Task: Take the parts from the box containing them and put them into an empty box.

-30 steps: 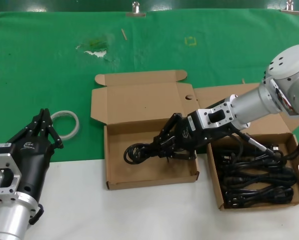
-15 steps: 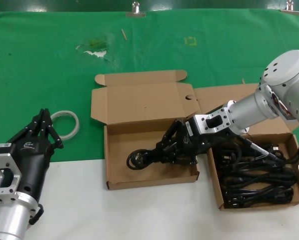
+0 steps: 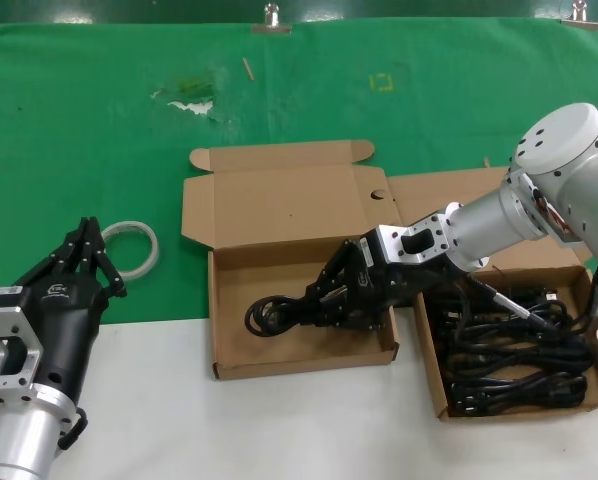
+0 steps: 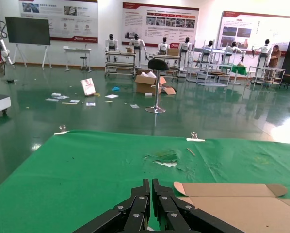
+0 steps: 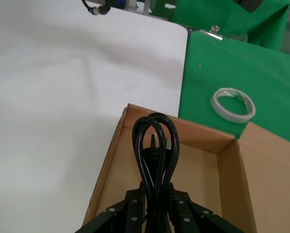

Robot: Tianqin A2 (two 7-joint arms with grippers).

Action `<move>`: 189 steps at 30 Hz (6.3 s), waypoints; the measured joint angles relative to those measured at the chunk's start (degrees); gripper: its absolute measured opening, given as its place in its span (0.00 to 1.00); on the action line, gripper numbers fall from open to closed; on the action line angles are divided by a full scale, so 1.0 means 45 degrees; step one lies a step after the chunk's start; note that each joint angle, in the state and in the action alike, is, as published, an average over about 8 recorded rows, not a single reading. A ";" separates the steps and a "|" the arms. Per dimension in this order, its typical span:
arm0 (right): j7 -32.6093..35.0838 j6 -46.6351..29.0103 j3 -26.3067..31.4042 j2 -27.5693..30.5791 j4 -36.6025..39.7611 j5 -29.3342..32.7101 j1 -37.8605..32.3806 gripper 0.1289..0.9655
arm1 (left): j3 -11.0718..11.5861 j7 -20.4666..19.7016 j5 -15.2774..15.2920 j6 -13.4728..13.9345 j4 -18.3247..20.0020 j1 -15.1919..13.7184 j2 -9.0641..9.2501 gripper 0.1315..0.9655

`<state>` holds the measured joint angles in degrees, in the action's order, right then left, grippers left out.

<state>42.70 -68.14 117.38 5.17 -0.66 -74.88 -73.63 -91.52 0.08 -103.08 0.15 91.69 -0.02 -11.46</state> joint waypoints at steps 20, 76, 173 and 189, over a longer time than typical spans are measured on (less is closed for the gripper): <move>0.0045 0.0492 -0.0016 -0.0027 0.0011 0.0032 -0.0007 0.13 | 0.0000 0.0000 0.0000 0.0000 0.0000 0.0000 0.0000 0.03; -0.0763 0.1474 -0.1095 0.0278 -0.1731 -0.1079 0.1187 0.99 | -0.0003 -0.0007 -0.0001 -0.0002 0.0000 0.0000 0.0003 0.36; -0.9170 1.4641 -0.5544 0.2583 -1.9546 -0.6087 1.5804 1.00 | -0.0032 -0.0017 -0.0010 -0.0032 -0.0003 0.0004 0.0003 1.00; -0.9170 1.4641 -0.5543 0.2583 -1.9546 -0.6087 1.5804 1.00 | -0.0032 -0.0017 -0.0010 -0.0032 -0.0003 0.0004 0.0003 1.00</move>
<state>1.44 -2.26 92.44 16.79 -88.62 -102.27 -2.51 -91.67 0.00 -103.13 0.01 91.67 0.00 -11.45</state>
